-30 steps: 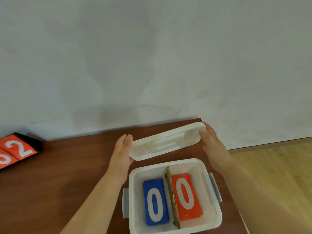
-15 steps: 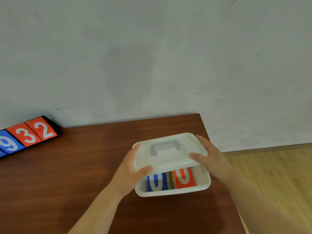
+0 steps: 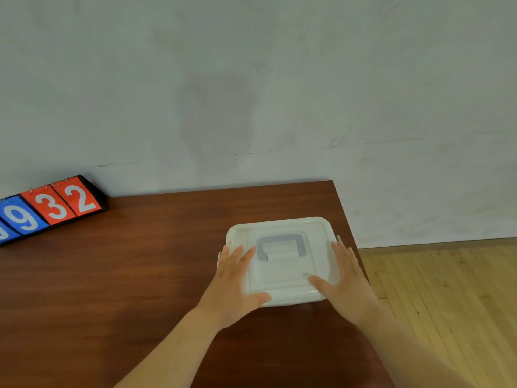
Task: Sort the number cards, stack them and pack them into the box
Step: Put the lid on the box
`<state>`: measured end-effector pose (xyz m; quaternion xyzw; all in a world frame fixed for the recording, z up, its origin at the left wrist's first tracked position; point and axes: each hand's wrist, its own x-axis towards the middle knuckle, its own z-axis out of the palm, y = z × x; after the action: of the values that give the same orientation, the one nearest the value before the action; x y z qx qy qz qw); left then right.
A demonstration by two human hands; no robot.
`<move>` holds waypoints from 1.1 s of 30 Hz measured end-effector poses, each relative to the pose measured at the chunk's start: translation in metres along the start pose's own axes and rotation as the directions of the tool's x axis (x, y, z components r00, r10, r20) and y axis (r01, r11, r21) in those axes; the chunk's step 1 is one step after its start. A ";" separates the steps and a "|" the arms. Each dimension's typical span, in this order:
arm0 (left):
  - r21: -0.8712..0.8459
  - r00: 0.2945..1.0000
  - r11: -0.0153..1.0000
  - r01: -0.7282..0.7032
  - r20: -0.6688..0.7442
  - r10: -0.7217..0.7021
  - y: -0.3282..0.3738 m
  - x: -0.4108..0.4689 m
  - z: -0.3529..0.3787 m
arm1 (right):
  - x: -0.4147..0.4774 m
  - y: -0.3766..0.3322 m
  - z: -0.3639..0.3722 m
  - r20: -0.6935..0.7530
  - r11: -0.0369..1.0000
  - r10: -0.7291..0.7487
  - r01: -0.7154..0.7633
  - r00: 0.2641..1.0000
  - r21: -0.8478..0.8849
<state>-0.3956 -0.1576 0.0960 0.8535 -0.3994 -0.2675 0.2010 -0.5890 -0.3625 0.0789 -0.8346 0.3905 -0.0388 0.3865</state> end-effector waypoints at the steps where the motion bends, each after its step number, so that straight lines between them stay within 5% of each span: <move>1: 0.036 1.000 0.999 -0.002 0.005 0.002 0.000 0.001 0.000 | 0.000 0.001 0.000 0.000 1.000 0.002 -0.002 1.000 0.000; 10: 0.496 0.996 0.865 -0.075 -0.002 0.088 0.027 0.024 0.007 | -0.002 0.005 0.004 0.004 0.999 0.009 -0.008 1.000 -0.031; 17: 0.491 0.972 0.840 -0.229 0.154 0.175 0.068 0.059 0.023 | 0.001 0.017 -0.005 -0.053 0.995 -0.089 0.091 0.995 0.034; 23: 0.503 0.967 0.831 -0.238 0.207 0.152 0.068 0.065 0.035 | 0.019 0.024 -0.013 -0.010 0.924 0.204 -0.189 0.979 0.332; 33: 0.513 0.972 0.831 -0.215 0.196 0.130 0.066 0.068 0.041 | 0.014 0.020 -0.014 0.060 0.921 0.129 -0.142 0.990 0.364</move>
<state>-0.4217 -0.2564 0.0808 0.8130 -0.5474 -0.1921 -0.0503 -0.5969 -0.3888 0.0722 -0.7192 0.4263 -0.0698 0.5442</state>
